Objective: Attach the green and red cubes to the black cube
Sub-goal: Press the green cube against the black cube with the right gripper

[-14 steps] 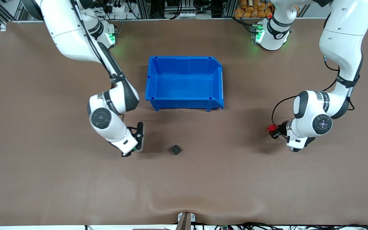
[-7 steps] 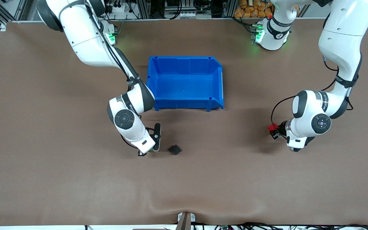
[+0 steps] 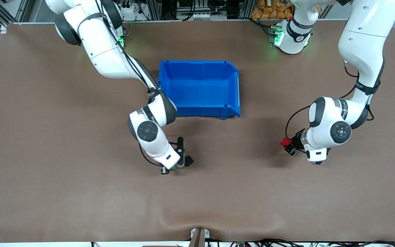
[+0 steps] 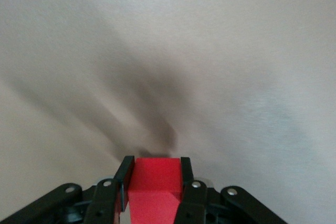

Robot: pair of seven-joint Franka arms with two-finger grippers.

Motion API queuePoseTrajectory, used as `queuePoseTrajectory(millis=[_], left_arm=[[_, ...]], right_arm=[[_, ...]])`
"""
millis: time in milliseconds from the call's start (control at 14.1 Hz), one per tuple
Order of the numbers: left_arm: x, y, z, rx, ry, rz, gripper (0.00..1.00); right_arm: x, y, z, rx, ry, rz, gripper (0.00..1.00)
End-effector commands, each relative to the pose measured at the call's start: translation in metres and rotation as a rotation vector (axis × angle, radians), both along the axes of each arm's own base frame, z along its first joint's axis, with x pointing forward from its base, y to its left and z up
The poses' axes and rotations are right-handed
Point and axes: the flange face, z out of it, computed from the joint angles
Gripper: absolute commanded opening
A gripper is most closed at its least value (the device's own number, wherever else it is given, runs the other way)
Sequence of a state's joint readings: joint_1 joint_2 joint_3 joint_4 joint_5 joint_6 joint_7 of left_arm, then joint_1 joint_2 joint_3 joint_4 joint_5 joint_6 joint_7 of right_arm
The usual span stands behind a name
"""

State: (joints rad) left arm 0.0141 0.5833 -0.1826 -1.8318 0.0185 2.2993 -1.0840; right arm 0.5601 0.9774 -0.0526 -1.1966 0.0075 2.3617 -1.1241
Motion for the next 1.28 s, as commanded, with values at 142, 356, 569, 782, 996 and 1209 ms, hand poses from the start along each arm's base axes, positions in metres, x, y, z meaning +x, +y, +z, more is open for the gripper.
queuePoseTrajectory(millis=[142,356,569,782,996,1209], left_arm=[[0.013,-0.037,0.024,-0.005,-0.04,0.134,0.0],[0.012,-0.041,0.024,-0.002,-0.036,0.157,0.0],[0.01,-0.045,0.023,0.003,-0.027,0.19,0.0],[0.007,-0.056,0.028,0.005,-0.026,0.22,0.0],[-0.001,-0.088,0.031,-0.003,-0.024,0.209,0.0],[-0.01,-0.12,0.037,-0.012,-0.008,0.155,0.0]], right_arm=[[0.009,0.019,-0.001,-0.025,-0.053,0.125,0.0],[0.003,0.026,-0.008,-0.036,-0.044,0.162,0.0],[-0.009,0.039,-0.017,-0.044,-0.028,0.182,0.0],[-0.017,0.048,-0.023,-0.039,-0.011,0.177,0.0],[-0.027,0.046,-0.029,-0.04,0.094,0.02,0.04],[-0.04,0.046,-0.027,-0.072,0.211,-0.149,0.04]])
